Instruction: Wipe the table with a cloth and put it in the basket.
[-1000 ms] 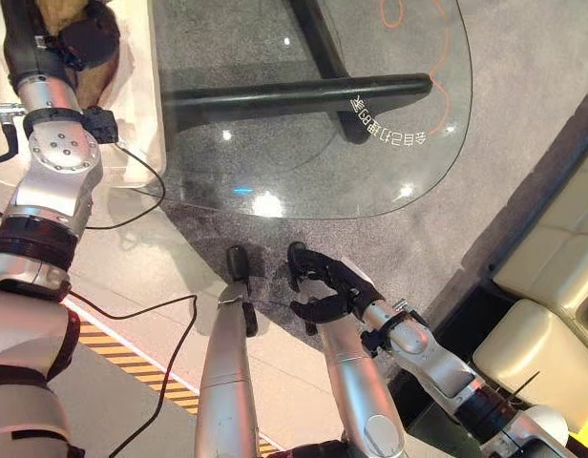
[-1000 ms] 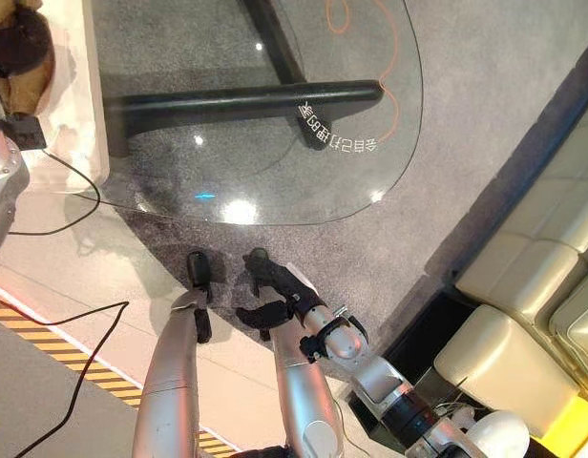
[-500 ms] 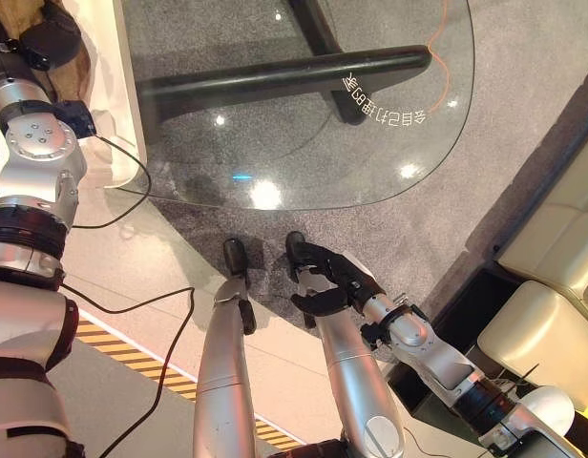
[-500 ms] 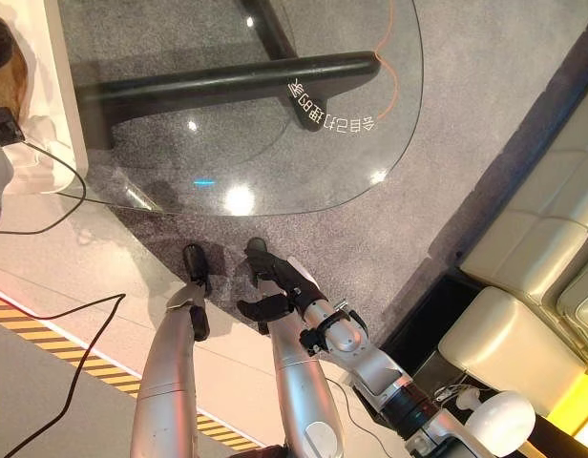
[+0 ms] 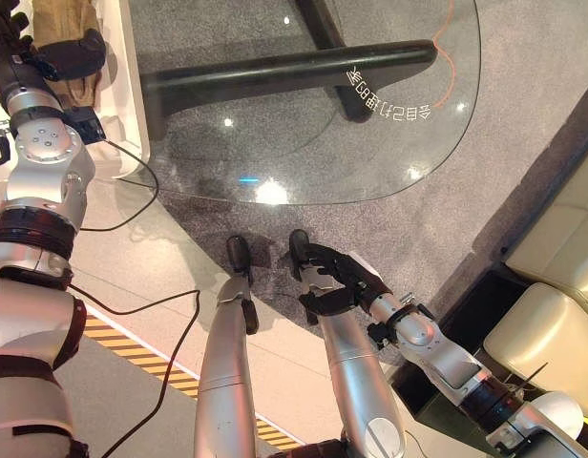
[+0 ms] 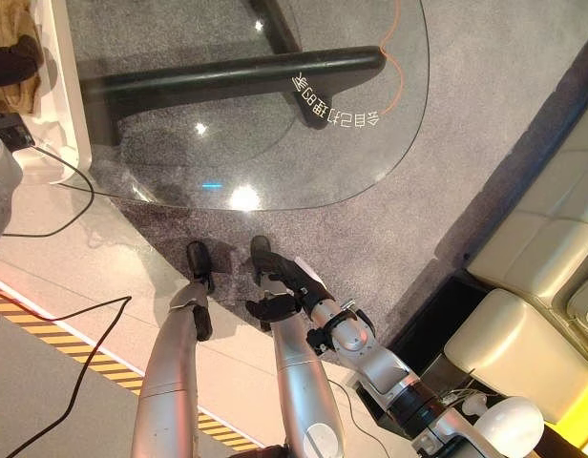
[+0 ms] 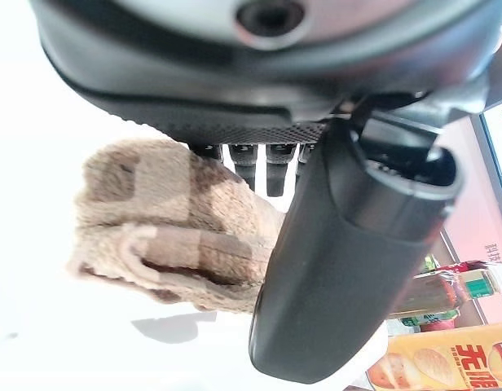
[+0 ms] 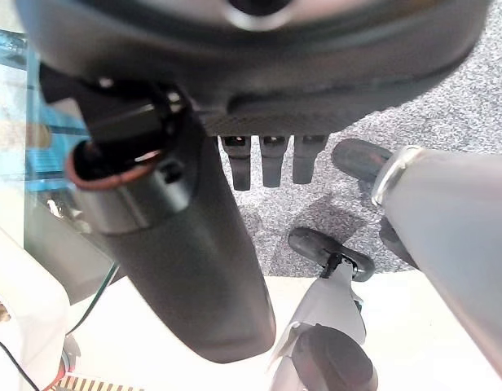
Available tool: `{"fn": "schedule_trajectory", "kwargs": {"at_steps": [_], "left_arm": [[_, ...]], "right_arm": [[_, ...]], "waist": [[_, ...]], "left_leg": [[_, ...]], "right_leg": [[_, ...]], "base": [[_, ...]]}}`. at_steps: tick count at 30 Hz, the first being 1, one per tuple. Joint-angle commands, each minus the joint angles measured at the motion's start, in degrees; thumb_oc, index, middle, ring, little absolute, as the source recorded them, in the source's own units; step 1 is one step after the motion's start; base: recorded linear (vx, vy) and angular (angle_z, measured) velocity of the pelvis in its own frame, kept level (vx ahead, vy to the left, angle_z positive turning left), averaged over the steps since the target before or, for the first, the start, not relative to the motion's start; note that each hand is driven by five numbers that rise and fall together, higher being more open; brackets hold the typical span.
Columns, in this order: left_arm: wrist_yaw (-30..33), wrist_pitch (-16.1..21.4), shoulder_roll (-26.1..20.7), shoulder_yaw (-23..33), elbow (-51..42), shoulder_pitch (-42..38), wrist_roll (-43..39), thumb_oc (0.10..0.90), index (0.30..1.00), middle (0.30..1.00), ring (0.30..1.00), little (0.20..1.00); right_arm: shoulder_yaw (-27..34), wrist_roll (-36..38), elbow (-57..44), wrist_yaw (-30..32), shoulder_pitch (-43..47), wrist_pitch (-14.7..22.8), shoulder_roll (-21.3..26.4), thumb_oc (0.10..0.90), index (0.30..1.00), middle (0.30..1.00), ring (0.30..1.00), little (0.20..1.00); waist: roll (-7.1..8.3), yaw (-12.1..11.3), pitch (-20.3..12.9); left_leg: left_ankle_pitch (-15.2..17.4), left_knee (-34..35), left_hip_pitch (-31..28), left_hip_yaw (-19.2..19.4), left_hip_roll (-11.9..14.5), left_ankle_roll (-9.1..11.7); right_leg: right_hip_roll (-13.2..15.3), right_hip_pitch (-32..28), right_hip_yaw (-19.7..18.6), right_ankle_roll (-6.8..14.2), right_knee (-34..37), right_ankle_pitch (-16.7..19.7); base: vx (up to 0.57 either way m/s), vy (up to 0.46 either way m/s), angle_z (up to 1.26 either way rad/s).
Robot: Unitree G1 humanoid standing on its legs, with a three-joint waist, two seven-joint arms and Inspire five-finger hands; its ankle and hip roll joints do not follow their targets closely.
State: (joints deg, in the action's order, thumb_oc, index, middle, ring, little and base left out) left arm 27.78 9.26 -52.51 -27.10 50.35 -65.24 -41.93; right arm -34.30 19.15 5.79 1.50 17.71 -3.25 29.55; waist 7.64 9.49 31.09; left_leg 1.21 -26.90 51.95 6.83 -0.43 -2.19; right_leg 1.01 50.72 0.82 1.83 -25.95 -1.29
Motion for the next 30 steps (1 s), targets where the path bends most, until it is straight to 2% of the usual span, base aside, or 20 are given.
{"fn": "schedule_trajectory", "kwargs": {"at_steps": [1, 8, 14, 15, 16, 19, 23, 26, 29, 30], "left_arm": [[0.7, 6.5, -1.0, 6.8, -4.9, 3.3, 2.8, 0.800, 0.900, 0.900, 0.900, 0.900], [1.0, 9.6, -1.5, 14.2, -10.9, 12.4, 2.2, 0.800, 0.900, 0.900, 0.900, 0.900], [1.0, 11.3, -1.7, 19.2, -15.8, 17.9, 1.9, 0.800, 0.900, 0.900, 0.900, 0.900], [0.9, 11.4, -1.6, 20.1, -16.6, 18.5, 2.3, 0.800, 0.900, 0.900, 0.900, 0.900], [0.8, 11.6, -1.4, 20.8, -17.4, 19.4, 2.7, 0.800, 0.900, 0.900, 0.900, 0.900], [-1.1, 12.5, 1.4, 24.6, -22.8, 26.4, 5.2, 0.800, 0.900, 0.900, 0.900, 0.900], [-2.6, 11.7, 4.5, 27.1, -28.2, 32.6, 7.9, 0.800, 0.900, 0.900, 0.900, 0.900], [-4.7, 9.9, 10.7, 28.8, -36.7, 42.4, 9.1, 0.800, 0.900, 0.900, 0.900, 0.900], [-6.3, 7.5, 14.5, 28.9, -40.2, 47.4, 9.5, 0.800, 0.900, 0.900, 0.900, 0.900], [-7.0, 6.6, 17.5, 28.0, -41.5, 51.1, 9.1, 0.800, 0.900, 0.900, 0.900, 0.900]], "right_arm": [[2.3, -1.0, -7.9, 0.1, -5.7, 1.1, 3.1, 0.800, 0.900, 0.900, 0.900, 0.900], [4.3, -3.0, -9.4, -0.2, -8.9, 1.2, 2.9, 0.800, 0.900, 0.900, 0.900, 0.900], [5.9, -3.7, -10.3, -0.3, -10.9, 1.1, 2.6, 0.800, 0.900, 0.900, 0.900, 0.900], [6.2, -3.8, -10.4, -0.3, -10.8, 1.0, 2.6, 0.800, 0.900, 0.900, 0.900, 0.900], [6.4, -4.0, -10.4, -0.3, -10.9, 1.0, 2.5, 0.800, 0.900, 0.900, 0.900, 0.900], [7.5, -5.0, -10.5, -0.4, -12.7, 0.3, 1.4, 0.800, 0.900, 0.900, 0.900, 0.900], [8.4, -5.2, -9.4, -0.9, -13.9, 0.2, 0.2, 0.800, 0.900, 0.900, 0.900, 0.900], [9.8, -5.5, -5.4, -1.9, -15.6, 1.2, -1.9, 0.800, 0.900, 0.900, 0.900, 0.900], [10.4, -5.6, -2.1, -2.4, -16.3, 1.9, -3.2, 0.800, 0.900, 0.900, 0.900, 0.900], [10.7, -5.4, 0.8, -2.9, -16.5, 2.6, -4.0, 0.800, 0.900, 0.900, 0.900, 0.900]], "waist": [[-3.83, -1.3, -1.3], [-5.28, -2.7, -1.3], [-5.75, -3.9, -1.3], [-5.65, -3.9, -1.3], [-5.69, -4.0, -1.3], [-5.97, -5.2, -1.3], [-6.02, -6.1, -1.3], [-6.03, -7.6, -1.3], [-6.11, -8.5, -1.3], [-6.21, -9.2, -1.3]], "left_leg": [[5.1, 1.4, -5.6, 0.5, -2.4, -2.7], [5.0, 1.7, -8.9, 0.4, -2.6, -2.5], [4.8, 1.6, -11.1, -0.3, -2.7, -2.3], [3.1, 1.9, -10.0, 0.3, -2.7, -2.5], [3.0, 2.0, -10.1, 0.2, -2.8, -2.5], [2.9, 2.0, -11.9, -0.6, -3.0, -2.3], [2.7, 2.3, -13.7, -1.3, -3.1, -2.1], [1.9, 4.2, -17.7, -2.8, -3.7, -1.6], [1.3, 5.5, -20.4, -3.9, -4.0, -1.2], [0.7, 6.6, -22.8, -4.5, -4.1, -0.9]], "right_leg": [[-0.4, -1.8, 0.2, 1.7, 6.3, 6.3], [-0.3, -5.1, 0.3, 1.0, 5.2, 4.2], [-0.1, -8.0, 0.9, 0.4, 4.4, 2.6], [0.2, -7.0, 1.2, 0.0, 4.8, 4.0], [0.3, -7.2, 1.4, -0.1, 4.8, 3.9], [0.3, -9.5, 1.9, -0.4, 4.2, 2.7], [0.2, -11.5, 2.4, -0.7, 3.8, 1.7], [0.3, -15.7, 2.9, -0.8, 4.5, 0.9], [0.4, -18.5, 3.3, -0.9, 5.1, 0.6], [0.7, -21.2, 3.8, -0.9, 6.0, 0.4]], "base": [[0.00, 0.000, 0.00], [0.01, -0.013, -0.01], [0.00, -0.050, 0.07], [-0.06, -0.069, 0.12], [-0.05, -0.080, 0.12], [0.02, -0.072, 0.05], [0.01, -0.067, 0.03], [0.00, -0.109, 0.00], [0.00, -0.089, 0.01], [0.00, -0.070, -0.01]]}}
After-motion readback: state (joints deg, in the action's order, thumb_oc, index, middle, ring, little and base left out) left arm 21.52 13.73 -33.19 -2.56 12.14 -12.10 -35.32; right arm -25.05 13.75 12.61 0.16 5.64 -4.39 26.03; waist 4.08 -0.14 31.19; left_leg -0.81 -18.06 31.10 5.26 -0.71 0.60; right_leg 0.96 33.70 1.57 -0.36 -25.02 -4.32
